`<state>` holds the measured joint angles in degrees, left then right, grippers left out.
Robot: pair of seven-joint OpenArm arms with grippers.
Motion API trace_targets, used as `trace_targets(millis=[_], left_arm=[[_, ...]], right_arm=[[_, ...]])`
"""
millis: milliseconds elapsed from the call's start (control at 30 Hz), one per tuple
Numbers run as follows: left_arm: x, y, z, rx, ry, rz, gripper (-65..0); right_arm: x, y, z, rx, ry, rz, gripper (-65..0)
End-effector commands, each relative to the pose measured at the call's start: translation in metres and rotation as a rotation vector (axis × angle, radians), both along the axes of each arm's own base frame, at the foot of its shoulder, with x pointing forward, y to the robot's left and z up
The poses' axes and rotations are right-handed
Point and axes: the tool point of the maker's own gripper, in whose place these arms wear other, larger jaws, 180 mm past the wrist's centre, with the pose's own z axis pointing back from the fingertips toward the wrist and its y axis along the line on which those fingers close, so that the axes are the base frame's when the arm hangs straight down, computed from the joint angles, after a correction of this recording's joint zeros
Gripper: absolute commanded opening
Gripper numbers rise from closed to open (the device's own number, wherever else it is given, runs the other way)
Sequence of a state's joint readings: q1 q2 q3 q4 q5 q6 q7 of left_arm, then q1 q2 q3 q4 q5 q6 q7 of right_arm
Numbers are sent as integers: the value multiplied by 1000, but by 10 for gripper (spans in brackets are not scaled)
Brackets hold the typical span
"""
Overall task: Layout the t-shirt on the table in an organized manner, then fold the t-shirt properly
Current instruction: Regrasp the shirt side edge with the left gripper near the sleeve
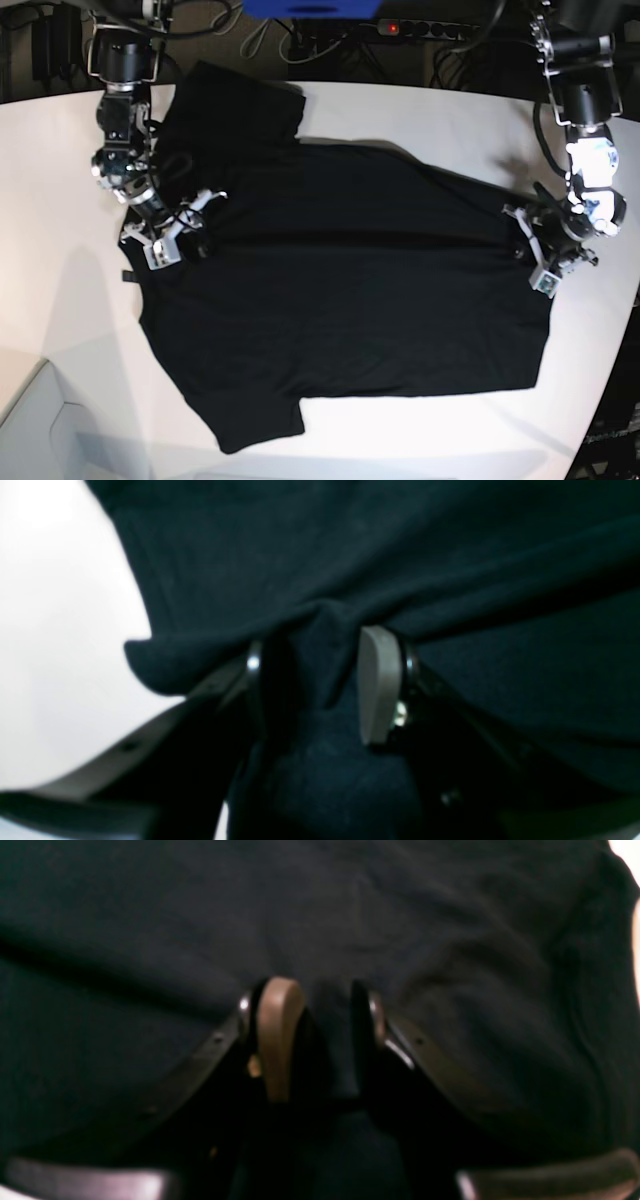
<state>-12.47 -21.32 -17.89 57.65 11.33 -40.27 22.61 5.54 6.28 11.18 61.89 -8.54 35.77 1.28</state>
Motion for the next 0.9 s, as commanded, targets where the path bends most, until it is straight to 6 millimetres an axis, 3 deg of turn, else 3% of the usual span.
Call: trace_targets(millis=[0,167,333,433,667,767,867], left_arm=[[-2,14,-2,66,48,10,-408],[11,16,8,65,25,16,-408],[21,13,31,86,-40,0,-408],[6,15,31,124,-40,-20,-408],[-28,30,35,212,-27,-63,-408],[-34,33,38,211,-36,-55,-408],[-33,40,56,147,-104,10,-408]], right_arm=[[0,-12,-1,-36,14,-14,-445],[-20,-26,-15,-52,56,-30,-446],[-18,-26,-13,-53,50,-31,-444],[-6,-30,-3,-62,22,-32,-444],[-2,-34,21,-96,-42,-25,-444],[-3,-30,37,-110,-90,-15,-444],[-4,-23,51,-112,-130,-8,-444]])
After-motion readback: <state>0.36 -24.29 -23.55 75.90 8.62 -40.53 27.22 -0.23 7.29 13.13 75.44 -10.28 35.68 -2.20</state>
